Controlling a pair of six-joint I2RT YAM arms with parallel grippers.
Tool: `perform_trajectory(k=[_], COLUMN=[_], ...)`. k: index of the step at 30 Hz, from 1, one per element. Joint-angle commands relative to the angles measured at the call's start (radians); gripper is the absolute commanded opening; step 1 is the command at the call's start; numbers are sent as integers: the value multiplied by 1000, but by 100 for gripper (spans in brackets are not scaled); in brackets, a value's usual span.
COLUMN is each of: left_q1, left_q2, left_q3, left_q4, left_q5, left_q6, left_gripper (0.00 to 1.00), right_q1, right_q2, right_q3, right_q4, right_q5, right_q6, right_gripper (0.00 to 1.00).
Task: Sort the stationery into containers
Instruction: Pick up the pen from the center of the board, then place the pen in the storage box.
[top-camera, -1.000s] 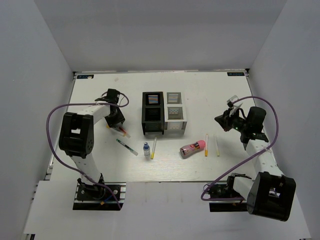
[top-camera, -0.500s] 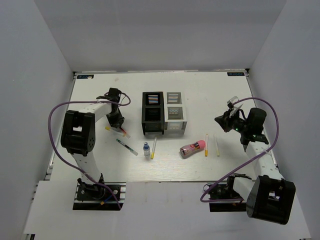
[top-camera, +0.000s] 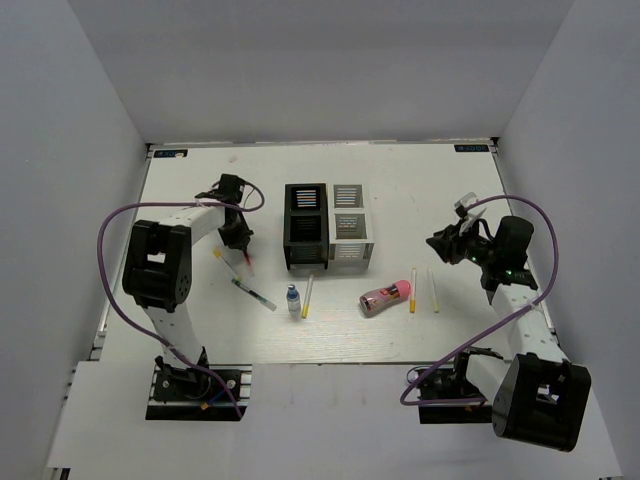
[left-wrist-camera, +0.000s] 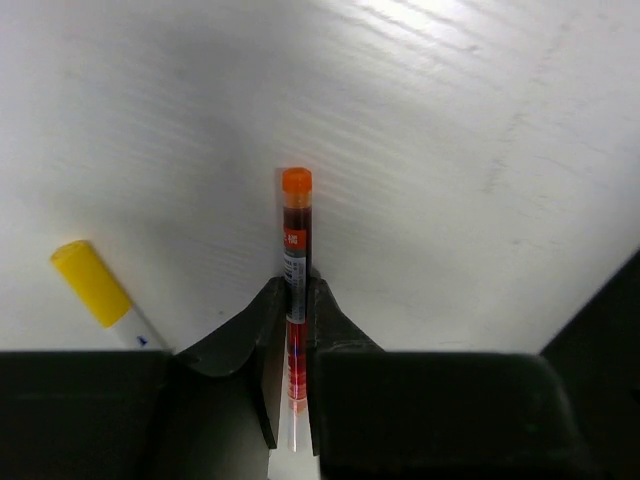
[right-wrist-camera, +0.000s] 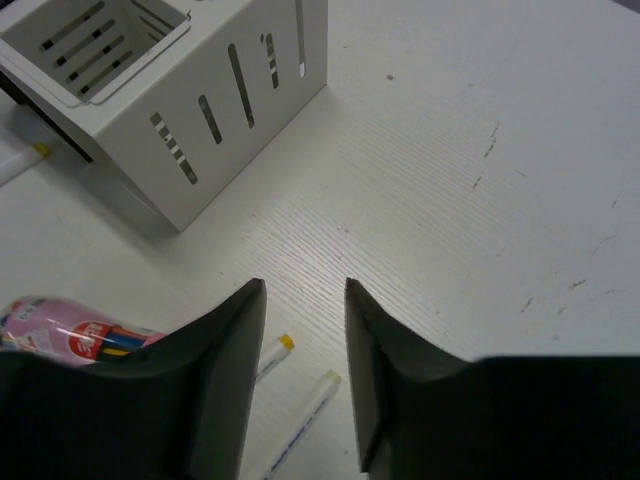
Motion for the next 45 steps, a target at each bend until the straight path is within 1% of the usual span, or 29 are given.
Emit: perform_trajectory(k=[1, 2, 3, 5, 7, 8, 9, 10, 11, 14, 17, 18, 20, 21, 22, 24, 25, 26, 27, 28, 29, 32, 35, 37, 40, 44, 45], left_q1=[-4, -4, -4, -4, -4, -4, -4, -4, -4, -4, -13, -14, -26, -26, -35, -44, -58, -73, -89, -98, -107, -139, -179, -201, -240, -288, -302], left_q2=[-24, -35, -50, -110, -165, -194, -246, -269, -292, -369, -455, -478, -518, -547, -556, -556, -556, -556, -556, -546, -537, -510, -458, -434, -362, -271, -257], left_q3=[0, 11, 11, 11, -3, -3, -3, -3, -3, 22, 8, -24, -79, -98, -114, -161, -174, -197, -219, -230, -256, -279, -270, -270, -230, -168, -155], left_q4=[68, 77, 91, 105, 114, 123, 123, 114, 114, 105, 170, 253, 356, 467, 521, 636, 731, 810, 845, 874, 943, 1046, 1101, 1129, 1129, 1093, 1093], left_q5=[91, 120, 135, 175, 175, 163, 152, 141, 141, 131, 184, 204, 276, 299, 340, 371, 371, 356, 342, 298, 283, 221, 140, 76, -13, -131, -182], left_q6=[-26, -26, -26, -26, -26, -26, -14, -5, 6, 66, 113, 113, 113, 113, 94, 84, 67, 58, 58, 43, 31, 11, 11, 0, 0, 35, 46], left_gripper=[0, 0, 0, 0, 0, 0, 0, 0, 0, 0, 0, 0, 0, 0, 0, 0, 0, 0, 0, 0, 0, 0, 0, 0, 0, 0, 0], right_q1=[-1, -1, -1, -1, -1, 1, 1, -1, 1, -1, 2, 2, 4, 5, 5, 4, 4, 5, 5, 4, 5, 5, 4, 5, 4, -2, 2], right_q2=[-22, -18, -15, -10, 1, 4, 7, 8, 8, 14, 17, 21, 24, 28, 34, 39, 42, 48, 51, 51, 54, 56, 57, 57, 56, 42, 37], right_q3=[-11, -9, -11, -8, -5, 0, -2, 0, 3, 9, 11, 14, 15, 20, 23, 29, 31, 32, 31, 29, 31, 32, 26, 28, 28, 23, 20], right_q4=[16, 14, 14, 11, 2, 0, -4, -9, -11, -33, -40, -43, -44, -44, -49, -55, -55, -53, -55, -55, -53, -55, -52, -50, -57, -60, -60], right_q5=[-26, -29, -29, -35, -40, -49, -52, -57, -58, -87, -106, -115, -121, -130, -132, -141, -140, -138, -138, -137, -140, -146, -147, -153, -156, -161, -163], right_q6=[-17, -20, -25, -32, -32, -35, -37, -38, -38, -66, -80, -81, -87, -86, -84, -87, -87, -89, -91, -92, -91, -91, -95, -95, -100, -101, -101], right_gripper=[47, 61, 65, 65, 57, 50, 27, 11, 0, 0, 0, 0, 11, 14, 19, 20, 20, 20, 20, 20, 20, 20, 20, 20, 20, 20, 20])
